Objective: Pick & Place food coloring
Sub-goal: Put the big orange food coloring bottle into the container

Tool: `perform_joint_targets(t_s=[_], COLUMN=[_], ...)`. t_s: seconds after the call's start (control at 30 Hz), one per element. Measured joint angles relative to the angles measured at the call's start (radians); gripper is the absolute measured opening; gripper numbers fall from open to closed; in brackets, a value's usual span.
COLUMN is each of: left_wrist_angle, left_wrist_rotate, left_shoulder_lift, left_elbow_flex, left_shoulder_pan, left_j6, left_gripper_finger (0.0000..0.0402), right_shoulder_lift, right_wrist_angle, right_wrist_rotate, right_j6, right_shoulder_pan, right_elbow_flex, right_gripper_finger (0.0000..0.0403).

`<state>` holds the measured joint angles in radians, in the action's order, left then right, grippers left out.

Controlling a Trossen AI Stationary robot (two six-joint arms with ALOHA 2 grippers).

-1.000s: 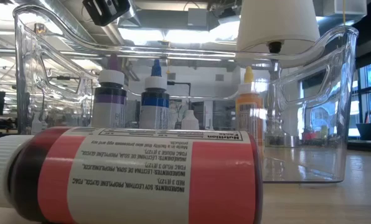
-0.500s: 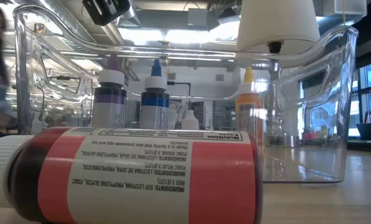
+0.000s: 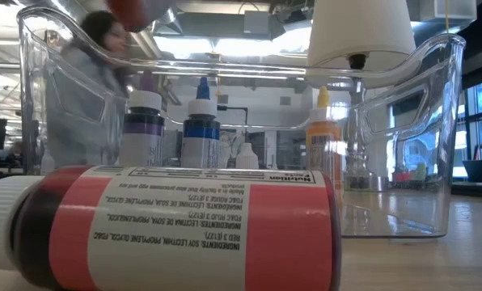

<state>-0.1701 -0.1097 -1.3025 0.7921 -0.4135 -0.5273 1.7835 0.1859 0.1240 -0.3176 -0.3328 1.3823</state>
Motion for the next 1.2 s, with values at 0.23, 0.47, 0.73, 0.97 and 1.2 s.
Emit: perform_joint_targets(t_s=[0.23,0.47,0.73,0.97,1.2], left_wrist_angle=[0.165,0.227,0.243,0.259,0.280], left_wrist_rotate=[0.164,0.351,0.378,0.382,0.436], left_shoulder_lift=[0.084,0.074,0.072,0.072,0.071], left_elbow_flex=[0.000,0.001,0.001,0.001,0.001], left_shoulder_pan=[-0.015,-0.051,-0.056,-0.056,-0.056], left_j6=[0.045,0.057,0.062,0.074,0.088], left_gripper_finger=[0.0228,0.0228,0.0226,0.0226,0.0228], right_shoulder_lift=[-0.047,-0.035,-0.024,0.004,0.007], right_wrist_angle=[0.253,0.544,0.623,0.650,0.705], right_wrist_rotate=[-0.223,-0.302,-0.279,-0.279,-0.280], right_j6=[0.125,0.267,0.312,0.302,0.284], right_shoulder_pan=[0.000,-0.001,0.000,0.001,0.000], right_elbow_flex=[0.001,0.072,0.106,0.110,0.152], right_gripper_finger=[0.0122,0.0122,0.0122,0.0122,0.0122])
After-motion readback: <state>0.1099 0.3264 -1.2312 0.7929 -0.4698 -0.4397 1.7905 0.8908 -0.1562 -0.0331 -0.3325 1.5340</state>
